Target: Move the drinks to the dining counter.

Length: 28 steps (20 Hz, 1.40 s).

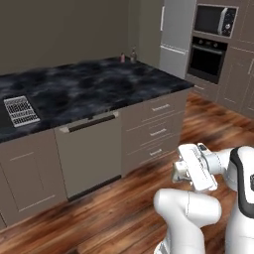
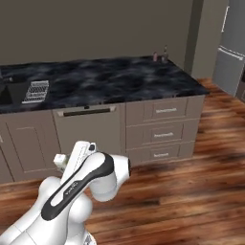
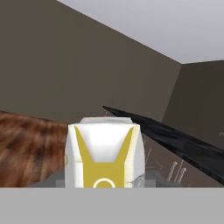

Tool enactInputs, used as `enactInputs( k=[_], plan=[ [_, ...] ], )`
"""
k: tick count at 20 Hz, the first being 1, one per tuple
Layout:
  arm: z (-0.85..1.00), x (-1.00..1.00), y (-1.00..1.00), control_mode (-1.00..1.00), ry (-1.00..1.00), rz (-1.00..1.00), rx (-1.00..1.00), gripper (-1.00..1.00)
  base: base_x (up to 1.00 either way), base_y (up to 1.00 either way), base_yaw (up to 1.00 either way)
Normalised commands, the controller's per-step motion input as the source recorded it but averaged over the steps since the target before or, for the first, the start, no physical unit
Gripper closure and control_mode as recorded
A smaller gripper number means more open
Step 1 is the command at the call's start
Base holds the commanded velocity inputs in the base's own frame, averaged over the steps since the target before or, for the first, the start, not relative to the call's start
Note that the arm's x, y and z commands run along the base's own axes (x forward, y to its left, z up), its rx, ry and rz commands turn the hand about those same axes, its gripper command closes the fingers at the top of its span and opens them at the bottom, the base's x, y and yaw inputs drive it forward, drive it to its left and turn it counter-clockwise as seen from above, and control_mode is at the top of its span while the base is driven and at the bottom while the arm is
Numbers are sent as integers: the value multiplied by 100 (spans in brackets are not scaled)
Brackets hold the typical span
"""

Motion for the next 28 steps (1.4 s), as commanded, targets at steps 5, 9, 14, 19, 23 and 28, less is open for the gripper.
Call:
enactInputs(
  k=[5, 9, 14, 19, 23, 28],
  plan=[
    [0, 0, 0, 100, 0, 0, 0, 100, 28, -100, 13],
    [0, 0, 0, 100, 0, 0, 0, 100, 32, -100, 12],
    [0, 0, 0, 100, 0, 0, 0, 100, 35, -100, 12],
    [0, 0, 0, 100, 0, 0, 0, 100, 44, -100, 13],
    [0, 0, 0, 100, 0, 0, 0, 100, 49, -100, 14],
    [0, 0, 0, 100, 0, 0, 0, 100, 56, -98, 16]
  ],
)
